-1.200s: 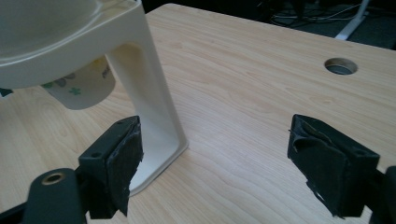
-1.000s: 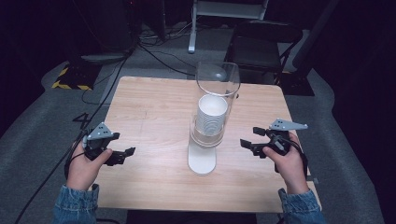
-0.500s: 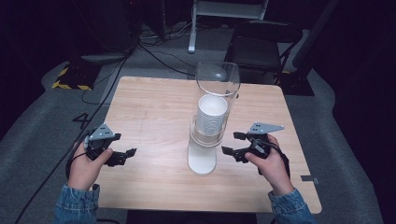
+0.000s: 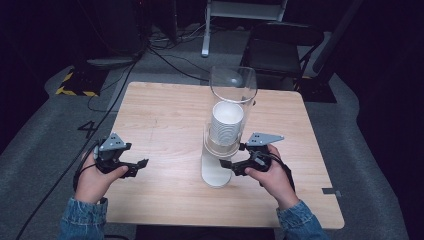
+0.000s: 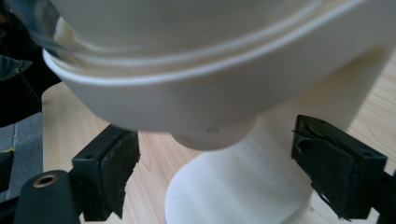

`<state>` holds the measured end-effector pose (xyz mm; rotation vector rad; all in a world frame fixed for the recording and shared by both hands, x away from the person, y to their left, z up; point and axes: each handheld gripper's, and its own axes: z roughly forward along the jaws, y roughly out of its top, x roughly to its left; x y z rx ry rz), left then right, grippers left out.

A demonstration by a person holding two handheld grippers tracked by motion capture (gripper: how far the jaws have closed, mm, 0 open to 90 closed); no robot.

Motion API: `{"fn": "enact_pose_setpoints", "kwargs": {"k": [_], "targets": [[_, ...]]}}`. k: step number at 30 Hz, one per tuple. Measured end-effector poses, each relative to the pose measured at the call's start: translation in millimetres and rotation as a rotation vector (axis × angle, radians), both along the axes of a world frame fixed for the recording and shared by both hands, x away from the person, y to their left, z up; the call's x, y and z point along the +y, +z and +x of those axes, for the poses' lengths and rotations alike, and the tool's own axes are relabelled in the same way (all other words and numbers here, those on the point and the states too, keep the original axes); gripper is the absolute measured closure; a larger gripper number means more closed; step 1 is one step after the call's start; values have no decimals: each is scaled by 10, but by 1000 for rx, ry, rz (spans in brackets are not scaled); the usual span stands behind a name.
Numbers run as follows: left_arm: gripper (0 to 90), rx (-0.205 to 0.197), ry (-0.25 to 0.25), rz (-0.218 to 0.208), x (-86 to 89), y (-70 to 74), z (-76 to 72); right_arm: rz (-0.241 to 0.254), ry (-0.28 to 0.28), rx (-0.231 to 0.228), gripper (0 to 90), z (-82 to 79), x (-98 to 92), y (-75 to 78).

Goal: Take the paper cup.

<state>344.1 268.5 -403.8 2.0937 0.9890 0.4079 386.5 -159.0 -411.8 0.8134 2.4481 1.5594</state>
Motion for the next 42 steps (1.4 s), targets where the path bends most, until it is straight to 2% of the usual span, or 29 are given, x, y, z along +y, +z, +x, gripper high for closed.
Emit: {"fn": "enact_pose_setpoints", "kwargs": {"k": [6, 8, 16, 19, 21, 22, 26, 42], "targets": [[155, -17, -19, -17, -51, -4, 5, 7, 5, -27, 163, 21, 123, -22], [155, -22, -24, -11, -54, -1, 5, 8, 3, -34, 163, 25, 133, -28], [155, -16, -25, -10, -49, -13, 9, 87, -24, -56, 166, 51, 199, -88], [155, -12, -25, -16, -57, -16, 6, 83, -38, -78, 194, 43, 207, -87], [154, -10, -28, -14, -58, -18, 6, 77, -36, -97, 298, 32, 205, -85], [155, -8, -30, -12, -57, -19, 5, 71, -31, -109, 310, 28, 202, -82], [155, -11, -36, -11, -59, -15, 2, 40, -28, -144, 329, 17, 206, -81], [155, -4, -38, -13, -69, -22, -5, 34, -31, -161, 346, -14, 200, -109]]}}
